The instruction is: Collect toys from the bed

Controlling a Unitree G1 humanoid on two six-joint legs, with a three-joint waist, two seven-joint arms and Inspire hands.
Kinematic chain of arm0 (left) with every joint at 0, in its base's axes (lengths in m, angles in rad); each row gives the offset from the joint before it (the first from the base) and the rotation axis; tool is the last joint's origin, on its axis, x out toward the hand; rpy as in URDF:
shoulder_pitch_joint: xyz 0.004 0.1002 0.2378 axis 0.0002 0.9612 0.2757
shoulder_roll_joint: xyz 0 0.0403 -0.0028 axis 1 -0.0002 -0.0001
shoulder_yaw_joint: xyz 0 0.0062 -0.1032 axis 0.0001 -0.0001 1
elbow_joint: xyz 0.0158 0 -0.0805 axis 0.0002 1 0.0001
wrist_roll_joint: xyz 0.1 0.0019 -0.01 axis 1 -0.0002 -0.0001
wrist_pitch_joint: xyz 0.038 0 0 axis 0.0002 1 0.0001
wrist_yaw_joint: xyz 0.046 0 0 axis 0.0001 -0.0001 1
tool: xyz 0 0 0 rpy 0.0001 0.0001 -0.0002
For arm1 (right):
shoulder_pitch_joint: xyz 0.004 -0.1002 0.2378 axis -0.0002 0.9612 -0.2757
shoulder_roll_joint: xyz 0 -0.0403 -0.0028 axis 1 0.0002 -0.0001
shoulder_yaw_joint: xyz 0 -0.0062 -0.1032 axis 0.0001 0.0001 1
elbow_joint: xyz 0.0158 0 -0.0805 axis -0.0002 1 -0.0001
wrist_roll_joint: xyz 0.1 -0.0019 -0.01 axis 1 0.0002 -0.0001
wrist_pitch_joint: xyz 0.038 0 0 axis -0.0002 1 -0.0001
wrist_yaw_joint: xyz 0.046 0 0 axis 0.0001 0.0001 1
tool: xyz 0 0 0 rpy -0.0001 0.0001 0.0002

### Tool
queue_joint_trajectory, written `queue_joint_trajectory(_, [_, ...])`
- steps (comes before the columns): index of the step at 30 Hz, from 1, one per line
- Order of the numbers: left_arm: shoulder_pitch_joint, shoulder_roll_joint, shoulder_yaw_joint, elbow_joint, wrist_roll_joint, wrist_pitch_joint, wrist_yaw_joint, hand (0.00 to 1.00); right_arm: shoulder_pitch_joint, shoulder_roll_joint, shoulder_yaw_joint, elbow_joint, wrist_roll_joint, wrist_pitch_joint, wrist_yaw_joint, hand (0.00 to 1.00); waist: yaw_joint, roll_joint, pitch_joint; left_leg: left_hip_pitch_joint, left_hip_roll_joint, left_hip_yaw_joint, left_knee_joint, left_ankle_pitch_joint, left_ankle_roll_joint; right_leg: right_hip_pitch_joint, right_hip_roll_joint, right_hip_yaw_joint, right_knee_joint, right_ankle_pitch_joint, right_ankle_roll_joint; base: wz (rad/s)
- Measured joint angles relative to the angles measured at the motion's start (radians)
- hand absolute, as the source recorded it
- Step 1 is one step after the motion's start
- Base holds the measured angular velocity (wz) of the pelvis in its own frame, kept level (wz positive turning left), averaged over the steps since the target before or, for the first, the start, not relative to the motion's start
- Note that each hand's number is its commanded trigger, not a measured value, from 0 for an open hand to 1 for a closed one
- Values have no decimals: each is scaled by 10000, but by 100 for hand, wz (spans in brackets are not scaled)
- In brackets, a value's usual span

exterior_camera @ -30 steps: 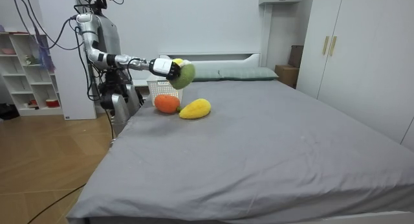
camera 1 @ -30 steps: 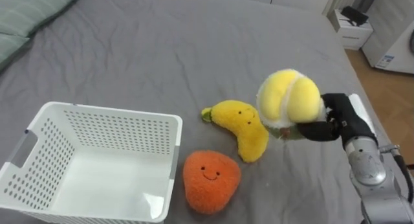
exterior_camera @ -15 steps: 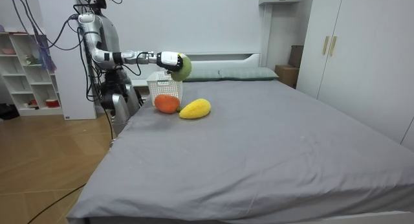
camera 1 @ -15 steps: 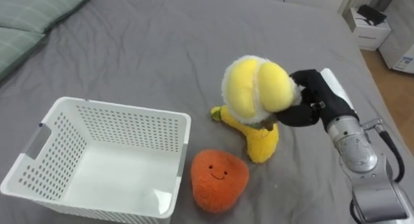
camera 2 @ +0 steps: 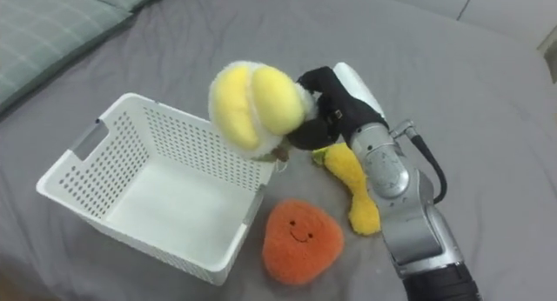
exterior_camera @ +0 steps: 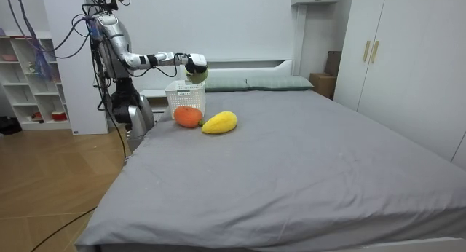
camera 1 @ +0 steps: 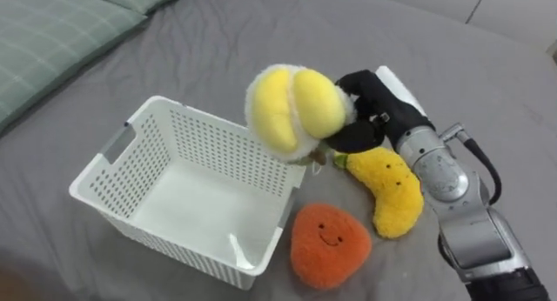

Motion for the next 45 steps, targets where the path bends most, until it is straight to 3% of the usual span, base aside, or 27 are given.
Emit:
queue_joint_trajectory(1, [2, -7, 0, 0, 2, 6, 3, 0, 0, 93, 16, 0, -51, 20, 3, 14, 24, 5, 2, -13, -11, -41, 0, 16, 4, 2, -10, -32, 2, 0, 2, 21])
queue_joint_trajectory(2, [6, -12, -11, 0, 5, 39, 5, 0, -2, 197, 156, 0, -102, 95, 3, 0, 119, 9, 3, -19, -21, -71, 0, 38, 6, 5, -21, -66, 12, 1, 4, 15])
queue_joint_trajectory(9, [-40, -47, -8, -1, 147, 383, 20, 0, -3, 419, 762, 2, -115, 419, 419, 0, 257, 32, 24, -67, -132, -559, 111, 137, -3, 217, -59, -491, 9, 6, 13, 21])
queue_joint_trajectory(13, [-46, -127, -16, -124, 144, 426, 68, 0, -3, 563, 782, 15, -46, 424, 441, 0, 347, 69, 48, -117, -171, -599, 103, 209, 2, 189, -84, -480, 9, -2, 18, 6])
queue_joint_trajectory(19, [-110, -217, -19, -366, 143, 459, 119, 0, -3, 575, 794, 66, -19, 424, 398, 0, 527, 9, 10, -166, -244, -604, 92, 256, 52, 151, -145, -471, 8, -39, 69, 0])
queue_joint_trajectory(37, [-225, -281, -204, -388, 135, 447, 457, 0, -2, 473, 789, 389, -23, 417, 260, 0, 478, 54, 63, -55, -242, -547, 78, 249, 70, 194, -164, -452, 27, -34, 76, 0])
queue_joint_trajectory(45, [-219, -385, 254, -375, 138, 445, 432, 0, -1, 163, 187, 572, -182, 387, 81, 0, 176, 34, 60, -54, -218, -414, 27, 250, 75, 137, -169, -318, 38, -33, 77, -4])
